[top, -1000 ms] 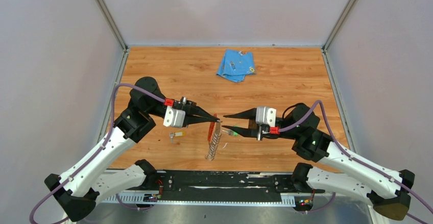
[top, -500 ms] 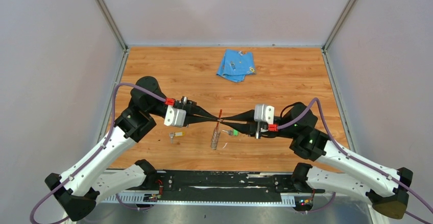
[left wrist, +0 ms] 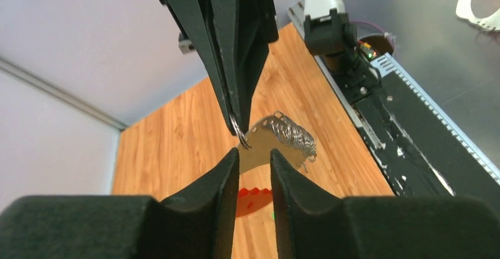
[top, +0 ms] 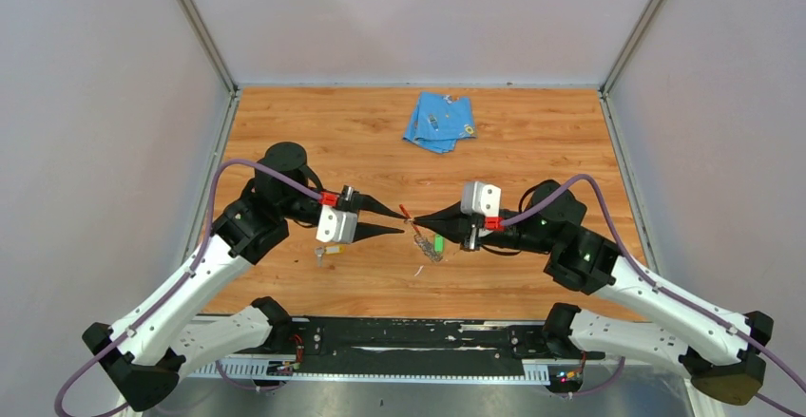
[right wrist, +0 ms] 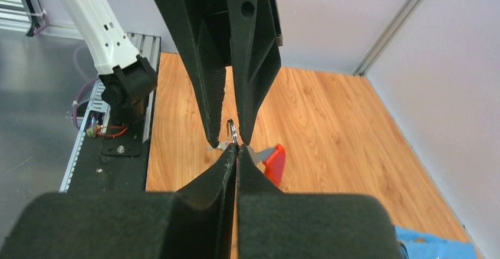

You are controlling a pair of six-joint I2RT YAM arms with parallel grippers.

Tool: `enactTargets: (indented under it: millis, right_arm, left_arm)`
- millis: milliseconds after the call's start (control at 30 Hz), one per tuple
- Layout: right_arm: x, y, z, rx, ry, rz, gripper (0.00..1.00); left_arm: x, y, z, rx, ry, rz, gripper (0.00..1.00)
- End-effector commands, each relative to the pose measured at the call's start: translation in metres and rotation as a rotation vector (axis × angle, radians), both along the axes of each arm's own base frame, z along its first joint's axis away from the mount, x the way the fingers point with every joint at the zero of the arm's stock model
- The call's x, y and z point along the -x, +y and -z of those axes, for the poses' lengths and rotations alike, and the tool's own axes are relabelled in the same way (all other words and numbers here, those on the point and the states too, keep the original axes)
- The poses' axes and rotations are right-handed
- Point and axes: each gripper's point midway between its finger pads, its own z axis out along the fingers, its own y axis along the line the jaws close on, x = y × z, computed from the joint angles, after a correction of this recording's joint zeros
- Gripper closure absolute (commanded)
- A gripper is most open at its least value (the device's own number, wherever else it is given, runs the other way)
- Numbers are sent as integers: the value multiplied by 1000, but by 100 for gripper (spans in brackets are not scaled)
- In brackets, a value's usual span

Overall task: Put the keys on the keyring
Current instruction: Adjust the keyring.

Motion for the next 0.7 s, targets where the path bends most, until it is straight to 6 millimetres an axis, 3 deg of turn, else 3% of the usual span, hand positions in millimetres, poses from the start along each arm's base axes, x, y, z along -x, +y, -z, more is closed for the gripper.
enactTargets:
  millis: [0, 400, 667]
  right_arm:
    - [-6, -9, 1, 95, 20, 53, 99]
    - [-5, -6, 5, 165, 26, 33, 100]
    - [-6, -3, 1, 143, 29, 27, 99]
  left_arm:
    - [-7, 6, 17, -86, -19, -56, 69]
    - [-9, -3, 3, -61, 168, -78, 54]
    - [-7, -7, 9, -80, 228, -55, 70]
